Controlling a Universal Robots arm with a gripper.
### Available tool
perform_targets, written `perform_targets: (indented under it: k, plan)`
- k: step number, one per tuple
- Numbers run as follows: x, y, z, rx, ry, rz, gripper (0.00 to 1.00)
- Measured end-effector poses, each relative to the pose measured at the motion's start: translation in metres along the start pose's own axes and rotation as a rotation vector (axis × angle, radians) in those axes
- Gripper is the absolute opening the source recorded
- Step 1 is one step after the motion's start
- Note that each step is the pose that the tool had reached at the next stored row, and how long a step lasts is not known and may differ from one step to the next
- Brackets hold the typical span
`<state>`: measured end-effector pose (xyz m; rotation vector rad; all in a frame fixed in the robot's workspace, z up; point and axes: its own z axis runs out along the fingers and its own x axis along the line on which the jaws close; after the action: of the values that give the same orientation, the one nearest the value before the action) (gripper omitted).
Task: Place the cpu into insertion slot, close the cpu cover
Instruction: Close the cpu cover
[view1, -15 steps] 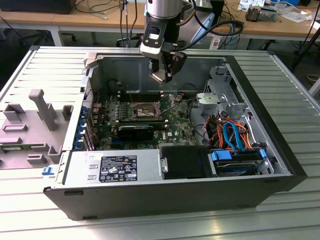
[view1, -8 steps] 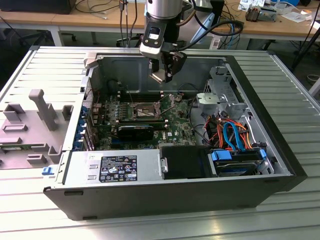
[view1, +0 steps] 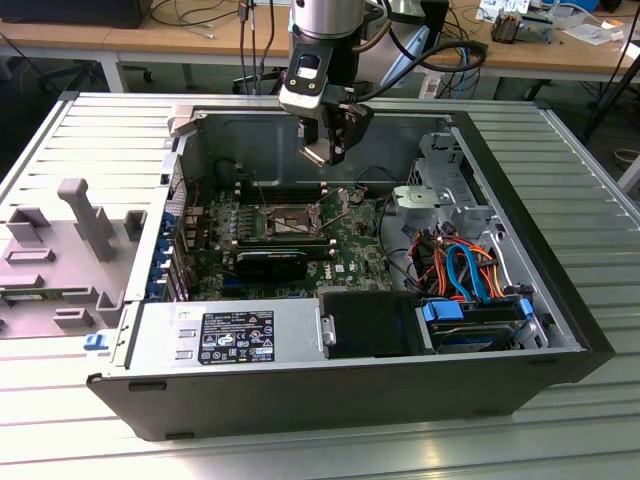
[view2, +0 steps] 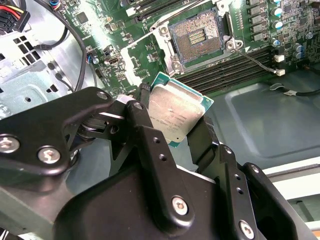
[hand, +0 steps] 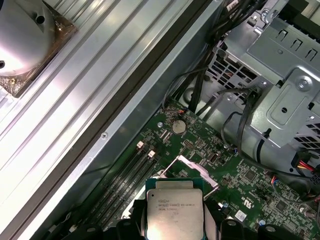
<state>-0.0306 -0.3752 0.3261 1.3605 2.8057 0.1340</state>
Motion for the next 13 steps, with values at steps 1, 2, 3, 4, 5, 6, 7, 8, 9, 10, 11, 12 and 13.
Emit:
perform_targets:
  k: [1, 2, 3, 4, 5, 6, 7, 8, 9, 10, 11, 12, 13]
  plan:
    - [0.0000, 0.0000, 0.0000, 0.0000, -0.0001, 0.000, 0.55]
    - [0.0000, 0.0000, 0.0000, 0.0000, -0.0002, 0.002, 0.55]
    - [0.0000, 0.0000, 0.0000, 0.0000, -0.0002, 0.002, 0.55]
    - [0.0000, 0.0000, 0.0001, 0.0000, -0.0003, 0.003, 0.55]
    - [0.0000, 0.0000, 0.0001, 0.0000, -0.0004, 0.003, 0.55]
    - [0.0000, 0.0000, 0.0001, 0.0000, -0.0004, 0.003, 0.55]
    - [0.0000, 0.0000, 0.0001, 0.0000, -0.0004, 0.004, 0.55]
    - [0.0000, 0.0000, 0.0001, -0.0001, -0.0004, 0.004, 0.55]
    - [0.0000, 0.0000, 0.0001, -0.0001, -0.0005, 0.005, 0.55]
    - [0.0000, 0.0000, 0.0001, -0.0001, -0.0005, 0.005, 0.55]
    - [0.0000, 0.0000, 0.0002, -0.0001, -0.0006, 0.006, 0.55]
    - [0.0000, 0.0000, 0.0002, -0.0001, -0.0006, 0.006, 0.55]
    - [0.0000, 0.0000, 0.0002, -0.0001, -0.0006, 0.006, 0.55]
